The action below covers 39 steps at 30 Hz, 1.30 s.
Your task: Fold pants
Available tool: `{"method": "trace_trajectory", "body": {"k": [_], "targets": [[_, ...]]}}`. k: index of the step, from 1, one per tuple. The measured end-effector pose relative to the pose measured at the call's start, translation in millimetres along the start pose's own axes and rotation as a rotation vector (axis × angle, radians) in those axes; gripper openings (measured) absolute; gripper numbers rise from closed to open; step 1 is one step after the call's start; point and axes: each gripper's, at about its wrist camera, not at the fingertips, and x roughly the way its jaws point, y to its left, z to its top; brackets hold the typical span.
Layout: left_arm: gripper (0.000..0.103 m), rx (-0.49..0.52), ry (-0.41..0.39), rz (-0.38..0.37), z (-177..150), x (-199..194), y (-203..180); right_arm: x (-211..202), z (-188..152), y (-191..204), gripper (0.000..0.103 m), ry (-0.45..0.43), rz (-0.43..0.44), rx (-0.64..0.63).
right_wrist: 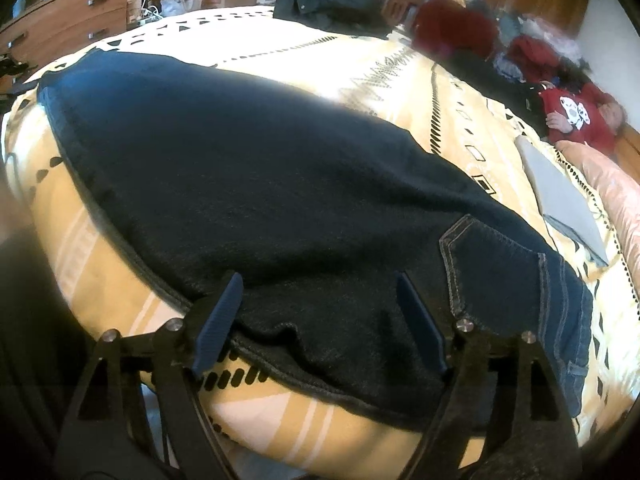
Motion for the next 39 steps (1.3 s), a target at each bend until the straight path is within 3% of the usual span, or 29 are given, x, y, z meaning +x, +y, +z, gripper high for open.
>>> {"method": "trace_trajectory", "body": {"k": [4,12,20,32,39], "targets": [[0.041,-0.093,-0.039,-0.002,-7,4,21,0,1,1,0.080,0.003,-0.002,-0.004],[0.041,-0.109,-0.073,0.028,2,26,15,0,1,4,0.080,0.009,-0.005,-0.008],[0.041,-0.153,-0.082,0.038,-6,22,11,1,1,4,0.080,0.012,-0.001,-0.002],[0.042,-0.097,-0.051,0.125,-21,16,-2,4,-1,6,0.084,0.014,0.000,0.003],[0.045,-0.130,-0.047,0.061,-27,12,12,6,-2,5,0.086,0.011,-0.001,0.021]]}}
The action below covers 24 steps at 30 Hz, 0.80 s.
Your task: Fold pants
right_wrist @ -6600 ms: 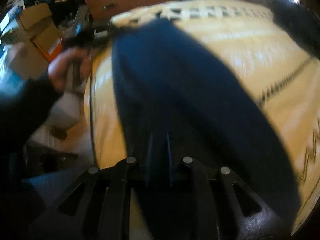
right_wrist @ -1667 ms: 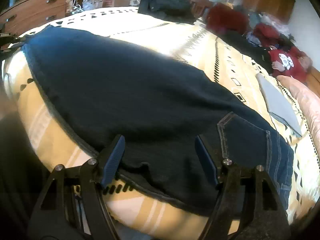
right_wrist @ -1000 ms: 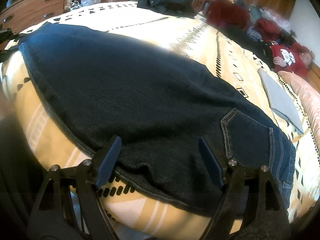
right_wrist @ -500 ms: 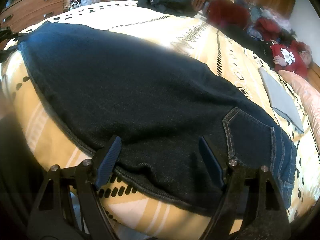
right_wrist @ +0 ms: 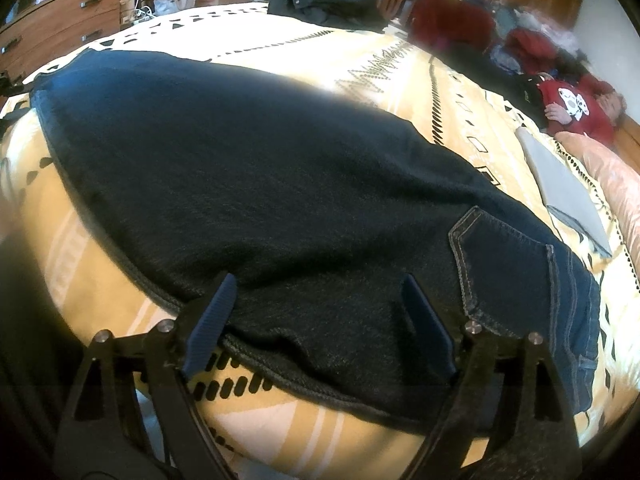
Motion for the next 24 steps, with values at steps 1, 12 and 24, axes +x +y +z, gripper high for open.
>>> {"method": "trace_trajectory", "body": {"k": [1,12,24], "targets": [[0.047,0.008,0.006,-0.009,0,1,0,0,0,0,0.087,0.001,0.002,0.000],[0.049,-0.039,-0.082,-0.098,26,12,3,2,-1,-1,0.092,-0.006,-0.009,0.005],[0.049,-0.018,-0.113,0.003,14,13,-4,3,-2,0,0.095,-0.008,-0.012,0.007]]}}
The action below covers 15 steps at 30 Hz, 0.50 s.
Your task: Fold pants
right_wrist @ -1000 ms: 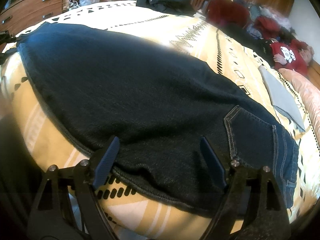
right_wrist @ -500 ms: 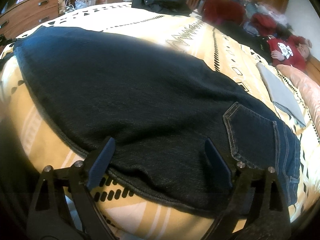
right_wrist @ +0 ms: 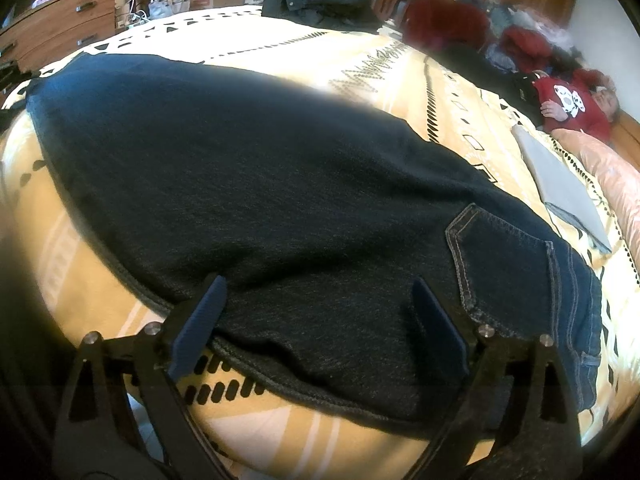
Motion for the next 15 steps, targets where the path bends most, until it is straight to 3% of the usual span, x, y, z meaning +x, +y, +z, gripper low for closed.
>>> {"method": "trace_trajectory", "body": {"k": [3,5,9,13,14,15], "targets": [[0.053,0.006,0.024,-0.024,2,6,0,1,-1,-1,0.097,-0.004,-0.003,0.007],[0.051,-0.022,0.015,-0.041,10,9,5,3,-1,-2,0.098,-0.004,-0.005,0.016],[0.047,-0.036,-0.080,-0.043,29,-1,6,4,-1,-5,0.100,-0.003,0.002,0.021],[0.047,-0.087,-0.221,-0.201,48,-51,4,3,-1,-5,0.100,-0.003,0.009,0.016],[0.052,-0.073,-0.240,-0.194,50,-61,3,3,-1,-5,0.100,-0.003,0.009,0.012],[0.054,-0.048,-0.221,-0.137,50,-66,1,2,-1,-5,0.100,-0.002,0.007,0.006]]}}
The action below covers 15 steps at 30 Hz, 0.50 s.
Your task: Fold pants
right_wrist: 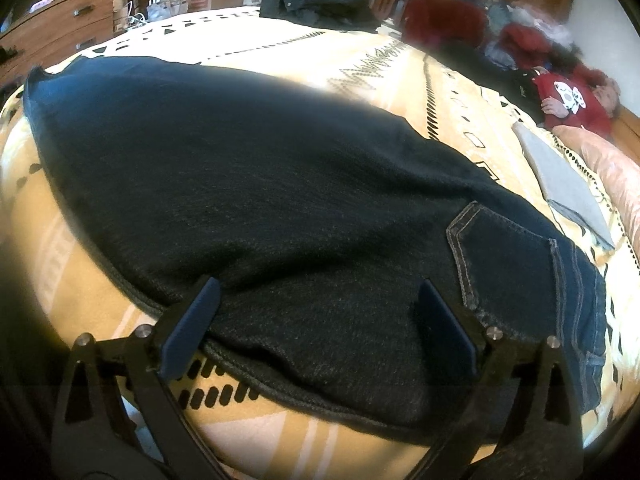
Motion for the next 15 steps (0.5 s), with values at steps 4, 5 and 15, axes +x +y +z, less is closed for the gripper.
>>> {"method": "trace_trajectory", "body": {"k": [4,5,15], "targets": [[0.054,0.047,0.181,0.111,-19,10,6,-5,5,3,0.099,0.011,-0.007,-0.045],[0.054,0.056,0.237,0.108,-30,15,7,-6,6,4,0.099,0.011,-0.008,-0.059],[0.056,-0.004,0.329,0.080,-62,46,16,-2,6,5,0.099,0.029,-0.014,-0.072]]}}
